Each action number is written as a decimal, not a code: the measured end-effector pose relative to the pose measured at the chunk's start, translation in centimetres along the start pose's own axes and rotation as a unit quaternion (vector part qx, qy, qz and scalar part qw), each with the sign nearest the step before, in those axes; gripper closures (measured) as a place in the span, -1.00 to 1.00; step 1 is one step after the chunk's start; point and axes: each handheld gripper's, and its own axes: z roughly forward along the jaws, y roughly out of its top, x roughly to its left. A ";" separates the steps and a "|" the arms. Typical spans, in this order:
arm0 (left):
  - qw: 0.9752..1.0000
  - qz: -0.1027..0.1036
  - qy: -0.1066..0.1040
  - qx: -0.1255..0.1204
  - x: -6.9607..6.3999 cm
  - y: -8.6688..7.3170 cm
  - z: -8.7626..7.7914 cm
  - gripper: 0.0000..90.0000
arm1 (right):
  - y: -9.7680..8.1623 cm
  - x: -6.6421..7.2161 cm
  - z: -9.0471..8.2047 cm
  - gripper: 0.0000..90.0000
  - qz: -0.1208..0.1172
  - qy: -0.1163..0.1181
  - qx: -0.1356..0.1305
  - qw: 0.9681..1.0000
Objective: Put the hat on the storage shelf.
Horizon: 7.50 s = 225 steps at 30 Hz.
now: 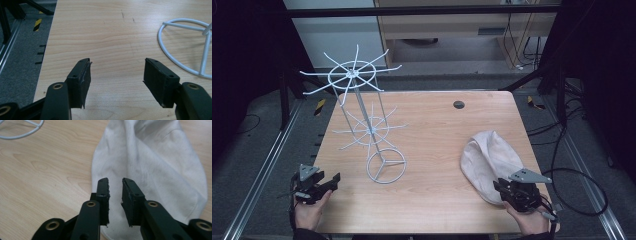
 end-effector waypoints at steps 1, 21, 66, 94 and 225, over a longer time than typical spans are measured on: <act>1.000 0.001 -0.001 0.001 0.0 0.0 0.0 -0.15 | 0.2 0.0 -0.1 0.58 0.003 -0.001 -0.004 1.000; 1.000 0.007 -0.006 0.005 -0.1 0.0 0.2 -0.17 | 5.0 0.6 1.0 0.03 -0.001 -0.038 -0.007 0.999; 1.000 0.008 -0.008 0.016 0.0 -0.1 0.6 -0.17 | 6.4 -1.2 8.1 0.80 -0.003 -0.060 0.132 0.990; 1.000 0.006 -0.011 0.011 -0.1 -0.1 0.3 -0.17 | 6.7 -1.6 3.9 0.96 -0.017 -0.048 0.024 0.998; 1.000 0.005 -0.011 0.013 0.0 -0.1 0.5 -0.17 | 20.2 14.0 -4.4 0.97 -0.132 0.203 -0.399 0.884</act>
